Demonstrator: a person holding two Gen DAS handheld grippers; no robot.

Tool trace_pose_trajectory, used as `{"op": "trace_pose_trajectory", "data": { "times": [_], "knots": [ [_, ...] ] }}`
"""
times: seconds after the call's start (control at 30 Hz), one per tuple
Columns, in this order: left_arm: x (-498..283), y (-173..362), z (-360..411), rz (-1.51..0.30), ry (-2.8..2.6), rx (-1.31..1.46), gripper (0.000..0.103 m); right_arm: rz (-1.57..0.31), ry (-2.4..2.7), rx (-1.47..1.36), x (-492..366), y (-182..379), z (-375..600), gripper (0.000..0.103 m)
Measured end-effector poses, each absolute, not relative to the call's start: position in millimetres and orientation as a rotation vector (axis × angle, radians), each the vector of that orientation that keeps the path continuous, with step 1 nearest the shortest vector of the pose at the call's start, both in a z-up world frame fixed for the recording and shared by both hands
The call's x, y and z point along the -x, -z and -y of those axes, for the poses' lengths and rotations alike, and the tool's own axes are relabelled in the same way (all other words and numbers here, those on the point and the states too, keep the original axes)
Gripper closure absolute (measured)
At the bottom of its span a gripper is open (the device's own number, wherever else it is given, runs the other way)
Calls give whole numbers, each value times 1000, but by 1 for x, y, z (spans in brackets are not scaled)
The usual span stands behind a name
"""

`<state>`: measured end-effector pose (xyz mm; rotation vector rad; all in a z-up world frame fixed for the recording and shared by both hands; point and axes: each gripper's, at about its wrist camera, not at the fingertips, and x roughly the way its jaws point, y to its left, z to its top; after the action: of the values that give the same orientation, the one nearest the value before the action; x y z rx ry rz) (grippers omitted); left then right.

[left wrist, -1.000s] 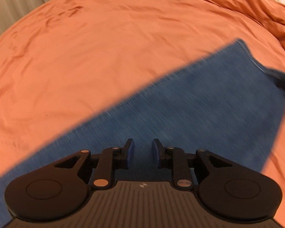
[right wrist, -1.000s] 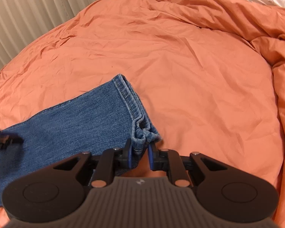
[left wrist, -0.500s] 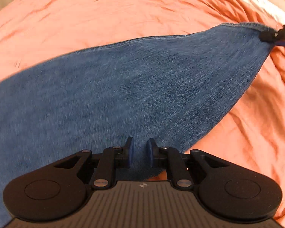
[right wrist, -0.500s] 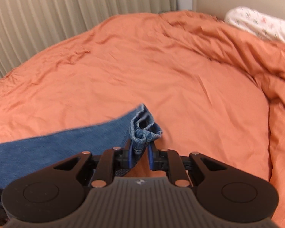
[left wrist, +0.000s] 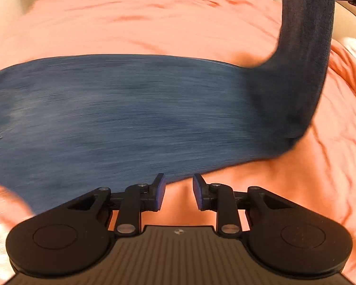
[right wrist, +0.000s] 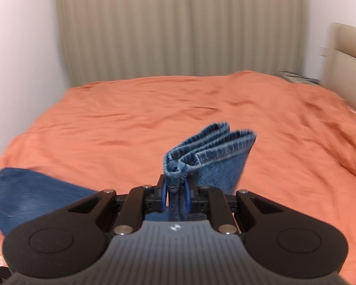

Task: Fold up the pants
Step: 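Lift the hem with the right gripper and fold the leg toward the waistband, then lower the hem onto the jeans and open the right gripper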

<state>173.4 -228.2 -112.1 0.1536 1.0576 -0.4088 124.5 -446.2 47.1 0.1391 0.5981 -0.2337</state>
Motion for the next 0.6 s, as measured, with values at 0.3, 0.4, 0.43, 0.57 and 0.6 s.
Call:
{"op": "trace_pose_trajectory", "data": {
  "times": [0.3,0.4,0.43,0.57,0.6],
  "knots": [
    [-177,91,111,-1015,245,32,64,-742,-1,-133,-195,20,288,94],
    [-182,86,93,-1009,213,72,64,-849,-42,-80,-207,68,243,94],
    [-183,84,89,-1005,203,74,63,-881,-51,-60,-207,83,231,94],
    [-189,84,70,-1009,220,114,57,-973,-67,37,-208,128,205,94],
    [-192,87,64,-1010,246,145,56,-984,-68,58,-207,136,201,94]
  ]
}}
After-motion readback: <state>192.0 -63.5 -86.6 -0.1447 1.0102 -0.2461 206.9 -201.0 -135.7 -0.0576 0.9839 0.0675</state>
